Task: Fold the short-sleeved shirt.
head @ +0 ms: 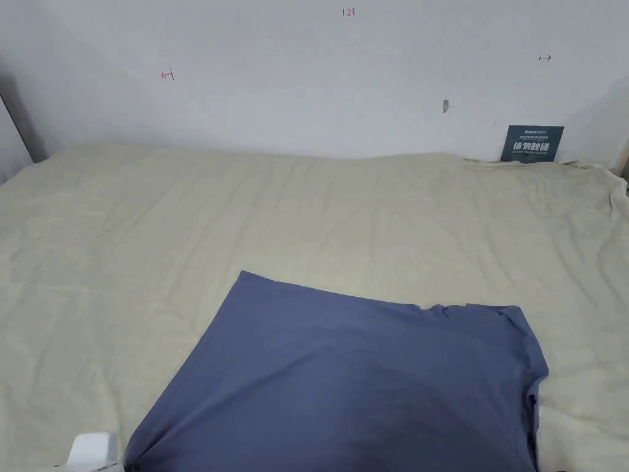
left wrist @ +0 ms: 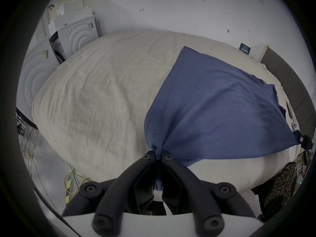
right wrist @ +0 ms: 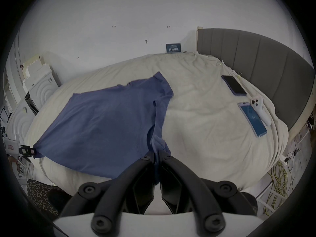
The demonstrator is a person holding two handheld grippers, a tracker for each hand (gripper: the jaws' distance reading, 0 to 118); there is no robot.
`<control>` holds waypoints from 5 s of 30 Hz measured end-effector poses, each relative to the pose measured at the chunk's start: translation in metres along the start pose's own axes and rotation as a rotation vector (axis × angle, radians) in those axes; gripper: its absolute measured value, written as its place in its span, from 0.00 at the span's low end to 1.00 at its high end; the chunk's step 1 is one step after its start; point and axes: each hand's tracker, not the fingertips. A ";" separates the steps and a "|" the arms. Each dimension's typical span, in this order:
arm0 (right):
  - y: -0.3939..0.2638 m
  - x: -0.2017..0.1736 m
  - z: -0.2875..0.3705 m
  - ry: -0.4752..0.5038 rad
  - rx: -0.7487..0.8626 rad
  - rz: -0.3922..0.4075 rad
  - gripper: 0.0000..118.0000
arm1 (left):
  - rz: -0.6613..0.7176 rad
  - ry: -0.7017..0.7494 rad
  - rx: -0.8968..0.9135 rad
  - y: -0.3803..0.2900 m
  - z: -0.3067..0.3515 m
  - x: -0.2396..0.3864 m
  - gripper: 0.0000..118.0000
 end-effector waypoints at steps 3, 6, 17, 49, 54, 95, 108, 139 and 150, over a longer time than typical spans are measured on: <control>-0.006 0.001 -0.014 -0.031 -0.039 0.001 0.03 | -0.013 0.023 -0.011 -0.001 -0.010 0.004 0.04; -0.009 0.000 -0.029 -0.051 -0.071 -0.005 0.03 | -0.029 0.047 -0.046 -0.001 -0.025 0.007 0.04; -0.007 0.000 -0.057 -0.068 -0.200 -0.026 0.05 | -0.045 0.102 -0.108 0.009 -0.027 0.021 0.26; 0.130 -0.055 0.082 -0.023 0.501 0.114 0.00 | -0.043 -0.146 0.473 0.118 0.078 0.104 0.00; 0.145 -0.053 0.066 -0.022 0.497 0.110 0.00 | -0.050 -0.176 0.407 0.163 0.047 0.109 0.00; 0.229 0.005 -0.161 -0.049 0.088 0.002 0.16 | -0.203 -0.106 0.007 0.330 -0.194 0.167 0.00; 0.219 0.009 -0.268 -0.094 -0.233 0.094 0.56 | -0.219 -0.192 0.095 0.332 -0.125 0.151 0.00; 0.385 -0.019 0.026 0.113 0.502 0.114 0.03 | -0.036 -0.172 0.543 0.392 0.117 0.093 0.00; 0.487 -0.052 0.078 0.101 0.716 0.148 0.03 | -0.051 -0.125 0.723 0.464 0.210 0.088 0.00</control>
